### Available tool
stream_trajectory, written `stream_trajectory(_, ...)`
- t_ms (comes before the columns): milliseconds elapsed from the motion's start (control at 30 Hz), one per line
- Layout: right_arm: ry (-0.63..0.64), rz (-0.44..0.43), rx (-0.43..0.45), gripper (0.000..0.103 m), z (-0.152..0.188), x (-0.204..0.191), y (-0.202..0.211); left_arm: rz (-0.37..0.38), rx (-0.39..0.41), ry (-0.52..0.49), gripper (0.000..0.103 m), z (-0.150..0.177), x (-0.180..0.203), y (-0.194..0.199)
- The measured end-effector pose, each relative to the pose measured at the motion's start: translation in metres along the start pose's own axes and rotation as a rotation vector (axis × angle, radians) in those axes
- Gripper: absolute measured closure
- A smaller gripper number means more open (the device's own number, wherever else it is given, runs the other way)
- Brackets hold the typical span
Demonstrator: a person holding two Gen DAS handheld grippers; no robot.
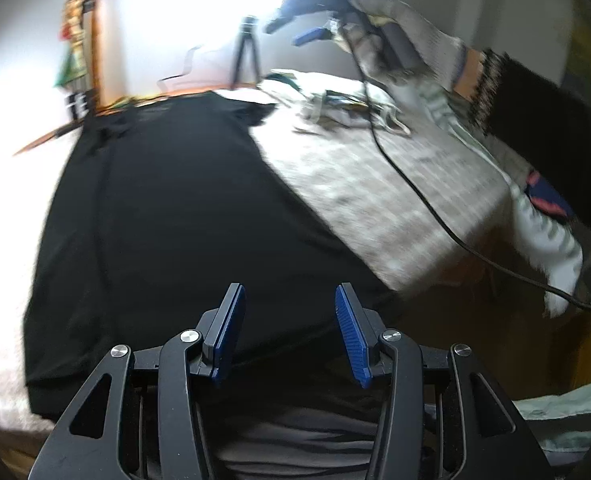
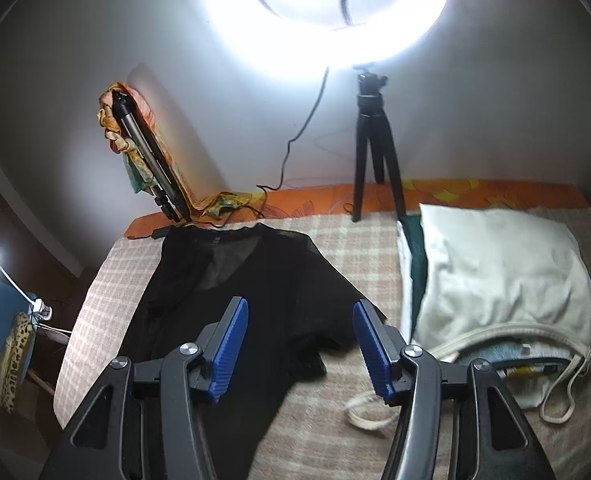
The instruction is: Fold small clothes
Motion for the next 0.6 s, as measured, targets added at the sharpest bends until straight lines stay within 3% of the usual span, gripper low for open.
stream_trajectory(167,-0.047,-0.029,-0.034,0.046,0.018,0.025,-0.003,0.013,-0.043,-0.113,0.056,0.003,0.036,-0.023)
stream_trajectory(300,-0.058,-0.053,-0.070,0.046,0.030,0.032,-0.015,-0.017,-0.064,-0.225,0.044,0.007,0.062,-0.038)
stream_trajectory(433,-0.065,-0.073,-0.099,0.046,0.038,0.033,-0.032,-0.064,-0.082,-0.340,0.043,0.013,0.082,-0.054)
stream_trajectory(600,-0.092,-0.096,-0.134,0.046,0.040,0.030,-0.059,-0.104,-0.080,-0.375,0.043,0.016,0.086,-0.059)
Point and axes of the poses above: each gripper's, at about its wrist camera, not at the fingertips, and y roughly against the way its jaws point, x to its right, z to its underside, the point moved 1 cm from there along -y, roughly the way its jaws point
